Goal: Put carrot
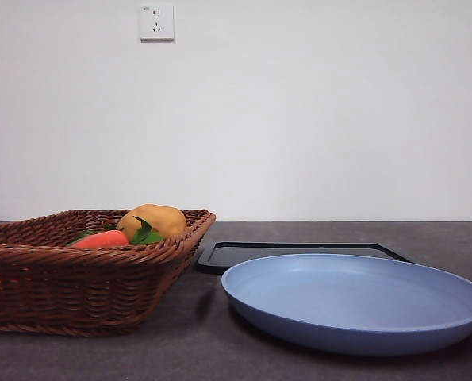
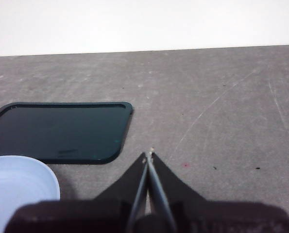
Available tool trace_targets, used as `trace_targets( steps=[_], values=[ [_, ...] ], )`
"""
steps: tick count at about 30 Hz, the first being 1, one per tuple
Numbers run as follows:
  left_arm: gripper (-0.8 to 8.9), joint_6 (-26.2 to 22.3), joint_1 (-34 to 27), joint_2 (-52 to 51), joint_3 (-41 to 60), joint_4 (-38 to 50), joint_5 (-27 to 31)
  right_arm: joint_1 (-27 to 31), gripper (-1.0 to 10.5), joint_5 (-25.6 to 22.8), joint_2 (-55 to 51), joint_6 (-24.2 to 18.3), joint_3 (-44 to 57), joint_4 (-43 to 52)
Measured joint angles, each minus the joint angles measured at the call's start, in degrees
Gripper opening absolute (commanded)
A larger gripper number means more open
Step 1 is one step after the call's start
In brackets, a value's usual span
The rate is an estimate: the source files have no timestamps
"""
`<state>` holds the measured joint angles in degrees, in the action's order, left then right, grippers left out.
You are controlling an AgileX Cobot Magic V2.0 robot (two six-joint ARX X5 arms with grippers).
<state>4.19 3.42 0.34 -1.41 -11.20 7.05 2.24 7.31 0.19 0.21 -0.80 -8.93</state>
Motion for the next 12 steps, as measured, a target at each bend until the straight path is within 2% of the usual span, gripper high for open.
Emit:
trace_targets(
  steps=[3, 5, 8, 12],
  values=[
    [0.08, 1.5, 0.0, 0.0, 0.0, 0.0, -1.1, 0.0, 0.0, 0.0, 0.0, 1.2, 0.0, 0.0],
    [0.08, 4.1, 0.0, 0.0, 0.0, 0.0, -3.7, 0.0, 0.0, 0.0, 0.0, 4.2, 0.0, 0.0],
    [0.08, 8.7, 0.0, 0.0, 0.0, 0.6, -9.5, 0.0, 0.0, 0.1, 0.0, 11.5, 0.0, 0.2],
    [0.07, 11.5, 0.0, 0.0, 0.2, 3.5, -14.6, 0.0, 0.0, 0.2, 0.0, 21.5, 0.0, 0.2]
  ],
)
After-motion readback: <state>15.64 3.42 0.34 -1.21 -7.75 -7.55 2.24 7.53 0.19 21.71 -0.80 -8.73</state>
